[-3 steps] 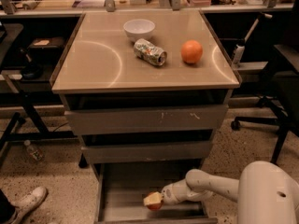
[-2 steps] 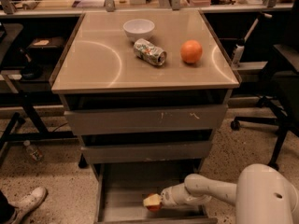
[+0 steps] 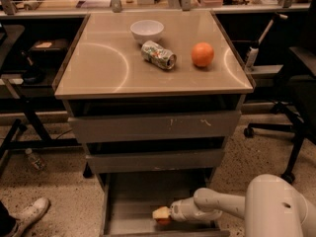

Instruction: Place apple into bottom drawer

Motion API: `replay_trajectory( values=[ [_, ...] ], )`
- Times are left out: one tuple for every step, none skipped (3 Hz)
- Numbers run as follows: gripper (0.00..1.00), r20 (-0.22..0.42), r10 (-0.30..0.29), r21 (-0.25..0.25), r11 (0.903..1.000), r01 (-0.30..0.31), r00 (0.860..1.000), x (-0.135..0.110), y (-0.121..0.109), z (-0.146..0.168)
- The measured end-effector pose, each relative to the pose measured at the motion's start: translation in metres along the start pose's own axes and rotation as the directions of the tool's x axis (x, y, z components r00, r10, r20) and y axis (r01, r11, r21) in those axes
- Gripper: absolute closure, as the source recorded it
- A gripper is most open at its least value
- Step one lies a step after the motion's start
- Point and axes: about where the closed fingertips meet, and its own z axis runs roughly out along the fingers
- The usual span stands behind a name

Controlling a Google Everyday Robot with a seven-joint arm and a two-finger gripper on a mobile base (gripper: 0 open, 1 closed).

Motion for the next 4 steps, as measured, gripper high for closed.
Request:
replay_trajectory(
  values=[
    [1.0, 0.002, 0.018, 0.015, 0.9997, -0.018, 1.0, -0.004, -0.009, 0.01],
    [1.0, -0.005, 0.039, 0.022, 0.999, -0.039, 0.999, -0.01, -0.018, 0.022],
    [1.0, -0.011, 0.047, 0.028, 0.9985, -0.047, 0.999, -0.017, -0.024, 0.035],
    [1.0, -0.017, 0.064, 0.04, 0.9972, -0.064, 0.998, -0.013, -0.028, 0.045]
  ],
)
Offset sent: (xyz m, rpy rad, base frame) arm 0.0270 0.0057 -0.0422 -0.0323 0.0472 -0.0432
